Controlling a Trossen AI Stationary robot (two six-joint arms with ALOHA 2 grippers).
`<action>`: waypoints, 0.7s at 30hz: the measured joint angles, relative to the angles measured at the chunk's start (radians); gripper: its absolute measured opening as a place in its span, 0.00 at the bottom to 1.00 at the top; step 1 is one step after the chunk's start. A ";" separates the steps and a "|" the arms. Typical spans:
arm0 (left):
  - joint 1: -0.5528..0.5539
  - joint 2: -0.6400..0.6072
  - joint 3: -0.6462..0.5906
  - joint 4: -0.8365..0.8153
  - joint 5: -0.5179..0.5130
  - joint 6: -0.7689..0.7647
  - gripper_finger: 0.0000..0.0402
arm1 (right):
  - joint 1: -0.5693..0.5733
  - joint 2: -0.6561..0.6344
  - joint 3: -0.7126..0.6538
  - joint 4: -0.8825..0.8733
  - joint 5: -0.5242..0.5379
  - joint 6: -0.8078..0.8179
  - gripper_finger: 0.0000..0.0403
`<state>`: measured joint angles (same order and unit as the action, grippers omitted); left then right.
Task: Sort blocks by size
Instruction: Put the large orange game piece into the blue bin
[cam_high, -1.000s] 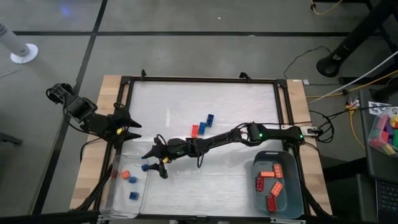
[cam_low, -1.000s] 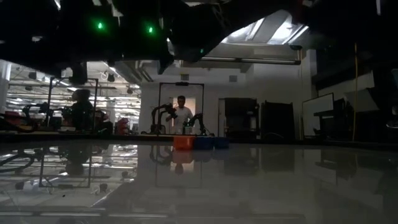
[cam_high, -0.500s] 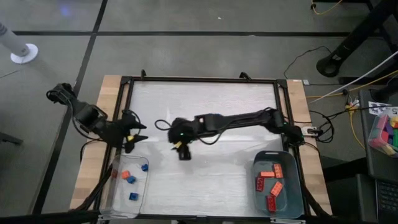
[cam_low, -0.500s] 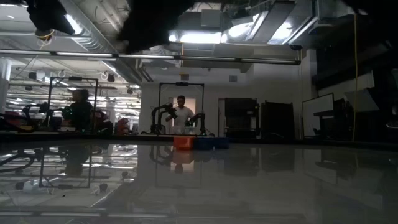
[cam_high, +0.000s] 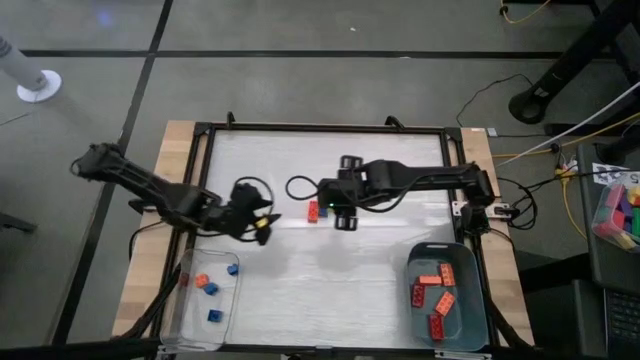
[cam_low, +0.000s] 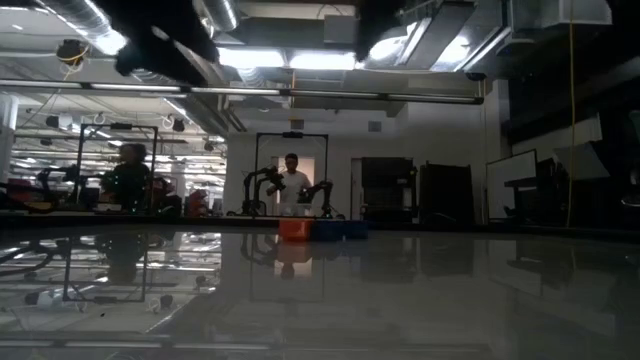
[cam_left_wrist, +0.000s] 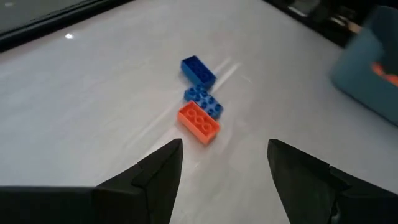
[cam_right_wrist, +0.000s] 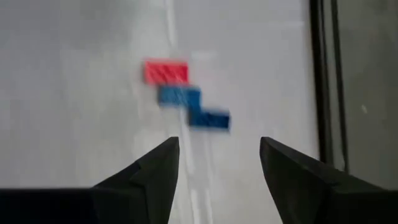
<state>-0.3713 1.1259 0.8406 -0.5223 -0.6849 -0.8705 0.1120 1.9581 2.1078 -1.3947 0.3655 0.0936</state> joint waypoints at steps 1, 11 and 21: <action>0.018 0.034 0.000 0.027 0.000 -0.008 0.56 | 0.001 -0.007 0.000 -0.038 0.010 0.015 0.55; 0.156 0.353 0.000 0.376 0.070 0.059 0.56 | 0.006 -0.122 -0.175 -0.146 0.079 0.062 0.55; 0.233 0.561 0.001 0.559 0.079 0.146 0.56 | 0.005 -0.326 -0.543 0.025 0.088 0.124 0.55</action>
<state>-0.1380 1.6873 0.8417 0.0365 -0.6060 -0.7250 0.1173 1.6319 1.5652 -1.3693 0.4530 0.2173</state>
